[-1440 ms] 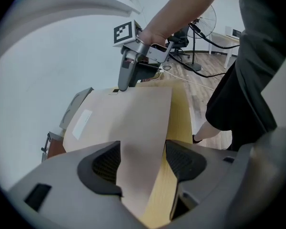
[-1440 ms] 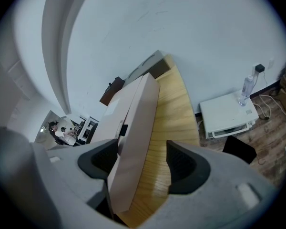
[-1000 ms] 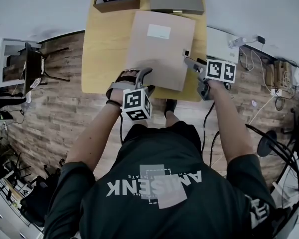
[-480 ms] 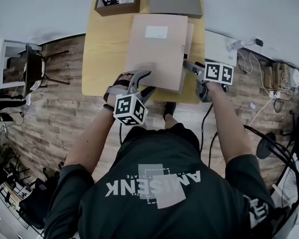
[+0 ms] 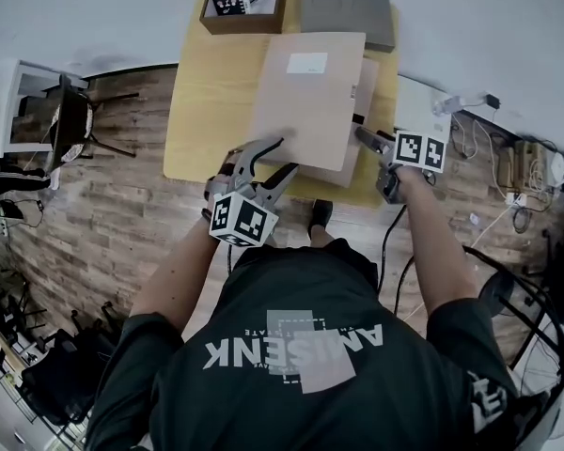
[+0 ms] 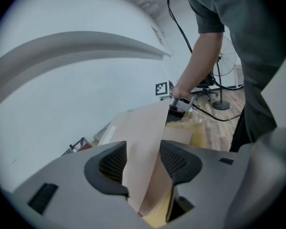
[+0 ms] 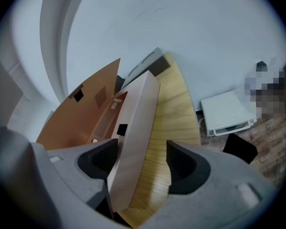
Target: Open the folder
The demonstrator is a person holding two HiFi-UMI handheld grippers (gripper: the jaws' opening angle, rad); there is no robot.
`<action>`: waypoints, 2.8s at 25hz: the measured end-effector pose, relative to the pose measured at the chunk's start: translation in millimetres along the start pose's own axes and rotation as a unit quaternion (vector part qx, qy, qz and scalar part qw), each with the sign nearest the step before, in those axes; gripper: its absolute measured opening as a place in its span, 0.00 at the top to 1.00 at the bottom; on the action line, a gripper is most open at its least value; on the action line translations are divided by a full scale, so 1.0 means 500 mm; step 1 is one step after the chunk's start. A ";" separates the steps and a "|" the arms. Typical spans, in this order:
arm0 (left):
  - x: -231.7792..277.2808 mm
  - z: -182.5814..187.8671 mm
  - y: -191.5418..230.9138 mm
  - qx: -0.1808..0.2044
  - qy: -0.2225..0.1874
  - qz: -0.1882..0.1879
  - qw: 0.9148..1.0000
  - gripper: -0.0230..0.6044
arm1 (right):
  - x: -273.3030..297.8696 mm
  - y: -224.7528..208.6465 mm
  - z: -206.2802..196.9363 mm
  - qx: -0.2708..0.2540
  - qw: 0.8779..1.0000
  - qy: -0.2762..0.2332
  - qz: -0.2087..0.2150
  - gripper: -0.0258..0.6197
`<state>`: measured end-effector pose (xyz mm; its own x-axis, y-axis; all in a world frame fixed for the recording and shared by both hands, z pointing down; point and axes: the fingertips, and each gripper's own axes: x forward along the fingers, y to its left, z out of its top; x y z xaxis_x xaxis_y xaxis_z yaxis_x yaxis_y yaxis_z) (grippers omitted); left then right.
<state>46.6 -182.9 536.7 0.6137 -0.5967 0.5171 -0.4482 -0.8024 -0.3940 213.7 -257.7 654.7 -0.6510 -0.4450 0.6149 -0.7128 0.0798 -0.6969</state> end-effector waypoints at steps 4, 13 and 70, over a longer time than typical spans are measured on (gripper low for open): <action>-0.020 0.016 0.028 -0.042 -0.024 0.053 0.997 0.66 | -0.001 -0.003 0.004 -0.003 1.000 0.003 -0.005 0.49; -0.038 -0.006 0.073 -0.116 -0.021 0.108 0.987 0.80 | 0.018 0.009 0.006 -0.013 1.000 0.014 -0.009 0.49; -0.205 -0.333 0.215 -0.464 0.048 0.224 0.856 0.93 | -0.039 -0.045 0.002 0.029 0.999 0.026 -0.031 0.49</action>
<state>-172.7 -209.4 567.7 0.2090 -0.8092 0.5492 -0.9749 -0.1286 0.1815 243.0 -251.7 658.0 -0.6191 -0.4011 0.6751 -0.7375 0.0016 -0.6754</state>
